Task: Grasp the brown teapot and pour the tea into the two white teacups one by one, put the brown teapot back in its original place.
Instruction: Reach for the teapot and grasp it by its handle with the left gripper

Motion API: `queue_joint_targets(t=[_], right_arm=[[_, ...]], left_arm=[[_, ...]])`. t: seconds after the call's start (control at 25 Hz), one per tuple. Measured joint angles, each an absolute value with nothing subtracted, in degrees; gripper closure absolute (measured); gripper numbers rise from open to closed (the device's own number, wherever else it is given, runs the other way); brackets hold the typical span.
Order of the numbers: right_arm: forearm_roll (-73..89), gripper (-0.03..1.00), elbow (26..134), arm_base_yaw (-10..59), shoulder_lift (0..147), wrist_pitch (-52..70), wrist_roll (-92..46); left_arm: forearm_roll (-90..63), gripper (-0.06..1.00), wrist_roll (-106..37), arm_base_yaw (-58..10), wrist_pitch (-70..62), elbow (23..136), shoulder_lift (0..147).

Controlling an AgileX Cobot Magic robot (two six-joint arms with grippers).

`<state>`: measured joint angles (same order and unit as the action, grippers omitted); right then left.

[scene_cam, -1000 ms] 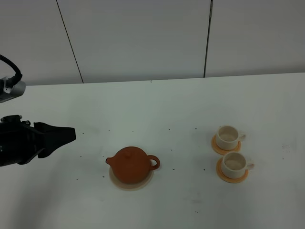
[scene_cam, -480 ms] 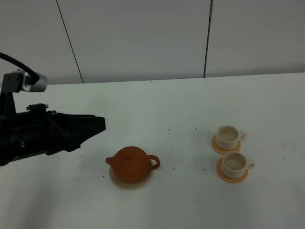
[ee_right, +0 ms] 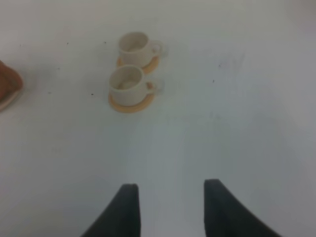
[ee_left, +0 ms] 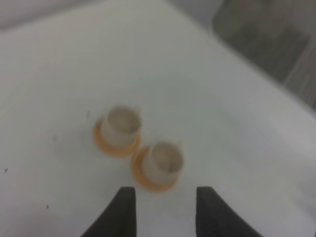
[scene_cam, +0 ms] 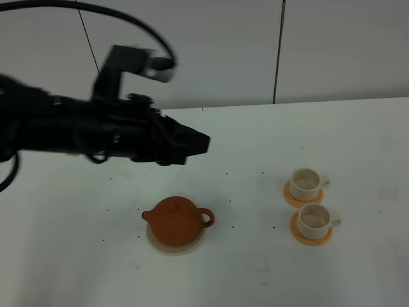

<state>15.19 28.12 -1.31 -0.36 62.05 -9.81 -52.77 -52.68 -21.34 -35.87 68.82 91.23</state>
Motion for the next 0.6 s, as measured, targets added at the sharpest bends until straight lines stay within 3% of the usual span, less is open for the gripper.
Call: queue_joint_targets(t=[0.36,0.6], right_arm=[[15.19,0.66,28.12,-1.31,-0.36,62.05,-9.79],[15.19,0.66,28.12,-1.31,-0.36,62.05,-9.79]], left_arm=[[-22.25,0.58,-30.24,-31.19,-37.95,84.48,103.80],[-11.83,0.58,-23.66,-34.57,-39.07,88.39,110.16]])
